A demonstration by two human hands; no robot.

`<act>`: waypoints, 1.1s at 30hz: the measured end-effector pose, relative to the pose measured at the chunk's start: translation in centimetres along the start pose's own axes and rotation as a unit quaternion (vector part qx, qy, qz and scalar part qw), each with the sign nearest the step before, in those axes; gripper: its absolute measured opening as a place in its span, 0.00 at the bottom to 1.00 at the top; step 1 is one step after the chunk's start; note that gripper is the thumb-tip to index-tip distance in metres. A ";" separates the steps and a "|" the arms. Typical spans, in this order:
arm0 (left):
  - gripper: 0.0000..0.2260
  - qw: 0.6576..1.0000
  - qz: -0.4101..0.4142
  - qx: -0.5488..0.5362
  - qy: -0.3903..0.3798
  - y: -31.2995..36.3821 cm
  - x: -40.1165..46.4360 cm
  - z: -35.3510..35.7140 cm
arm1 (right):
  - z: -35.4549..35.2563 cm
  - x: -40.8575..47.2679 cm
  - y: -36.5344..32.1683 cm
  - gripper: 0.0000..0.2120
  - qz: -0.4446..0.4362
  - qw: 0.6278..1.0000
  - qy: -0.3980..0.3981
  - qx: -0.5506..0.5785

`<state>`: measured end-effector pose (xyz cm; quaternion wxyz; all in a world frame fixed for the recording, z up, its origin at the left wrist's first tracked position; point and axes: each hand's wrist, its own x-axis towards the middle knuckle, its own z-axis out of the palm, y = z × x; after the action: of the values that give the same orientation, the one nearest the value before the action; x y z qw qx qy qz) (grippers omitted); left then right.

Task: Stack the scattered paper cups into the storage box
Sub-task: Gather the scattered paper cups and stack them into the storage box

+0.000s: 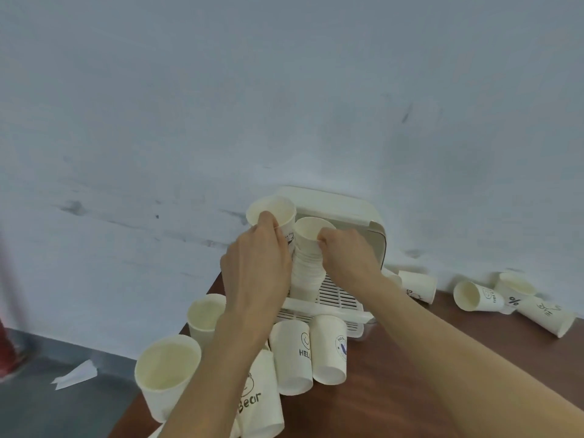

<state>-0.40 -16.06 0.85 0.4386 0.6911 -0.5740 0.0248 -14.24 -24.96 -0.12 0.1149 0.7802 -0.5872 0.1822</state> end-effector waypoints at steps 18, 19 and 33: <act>0.10 0.995 0.039 0.060 -0.074 -2.8 4.2 5.6 | 0.1 -1.8 0.3 0.09 0.005 0.998 -0.057 -0.030; 0.11 0.995 0.041 0.059 -0.072 -2.8 4.2 5.6 | 0.2 -1.8 0.3 0.10 0.003 0.998 -0.059 -0.033; 0.09 0.996 -0.016 -0.025 -0.086 -3.8 3.5 6.8 | 3.2 -2.4 0.7 0.14 -0.019 0.998 -0.061 -0.028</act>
<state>0.69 -23.27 -3.59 0.4053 0.6884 -0.5989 -0.0556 -15.06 -24.36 -4.05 0.1046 0.7971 -0.5833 0.1157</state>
